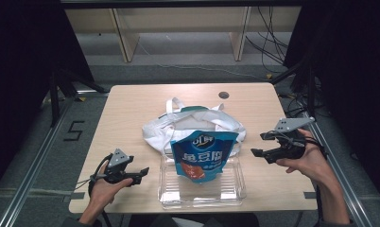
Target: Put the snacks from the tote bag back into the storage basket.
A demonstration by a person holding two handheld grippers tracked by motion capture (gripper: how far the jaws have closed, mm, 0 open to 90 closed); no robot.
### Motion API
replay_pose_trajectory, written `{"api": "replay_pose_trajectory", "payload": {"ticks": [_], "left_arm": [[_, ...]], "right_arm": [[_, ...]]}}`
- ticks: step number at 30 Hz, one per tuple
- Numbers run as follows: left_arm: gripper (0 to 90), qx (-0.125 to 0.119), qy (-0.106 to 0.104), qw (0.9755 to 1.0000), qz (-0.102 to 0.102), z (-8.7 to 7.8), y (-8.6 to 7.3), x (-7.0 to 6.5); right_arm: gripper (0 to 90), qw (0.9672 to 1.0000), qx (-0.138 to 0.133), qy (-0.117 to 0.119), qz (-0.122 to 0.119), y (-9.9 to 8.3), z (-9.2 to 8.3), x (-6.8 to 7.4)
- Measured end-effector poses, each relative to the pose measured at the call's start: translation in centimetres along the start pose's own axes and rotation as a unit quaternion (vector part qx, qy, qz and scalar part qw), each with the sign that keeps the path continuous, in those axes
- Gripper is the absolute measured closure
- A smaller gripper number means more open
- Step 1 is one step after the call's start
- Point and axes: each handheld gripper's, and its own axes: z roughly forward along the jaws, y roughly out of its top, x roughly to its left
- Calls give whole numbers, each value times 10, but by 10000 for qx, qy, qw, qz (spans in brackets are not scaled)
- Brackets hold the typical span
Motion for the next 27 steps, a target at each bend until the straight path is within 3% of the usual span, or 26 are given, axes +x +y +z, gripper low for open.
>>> {"api": "replay_pose_trajectory", "payload": {"ticks": [5,6,7,8,10,11,13,18,19,24,25,26,27], "left_arm": [[207,62,53,9999,70,-3,0,1],[207,2,72,10000,13,-2,0,0],[208,18,79,10000,42,-2,0,0],[207,10,66,10000,53,-2,1,0],[208,3,65,10000,70,-3,0,-1],[208,93,58,9997,198,-5,0,1],[208,-1,101,9999,69,-4,-1,-1],[208,26,56,9999,140,-6,-2,-1],[208,30,59,9998,173,-6,-2,0],[207,-47,90,9999,102,-7,-3,-1],[208,-38,93,9999,86,-7,-3,-2],[208,-34,96,9999,46,-7,-3,-3],[208,102,88,9996,260,-10,-3,0]], "right_arm": [[316,9999,41,-74,54,-5,7,-7],[316,9998,76,-46,160,-6,9,-6],[316,10000,60,-61,15,-6,9,-9],[316,9997,112,-33,218,-8,10,-7],[315,9999,40,-83,83,-9,13,-10],[313,9998,81,-94,177,-10,14,-10],[311,9996,106,-175,194,-13,17,-9],[307,9992,65,-276,294,-20,18,-5],[307,9987,-42,-404,323,-26,17,-6],[305,9974,-146,-566,426,-44,21,-3],[305,9964,-77,-529,658,-47,21,1],[305,9966,-105,-558,589,-51,22,0],[305,9958,-95,-549,730,-53,23,3]]}}
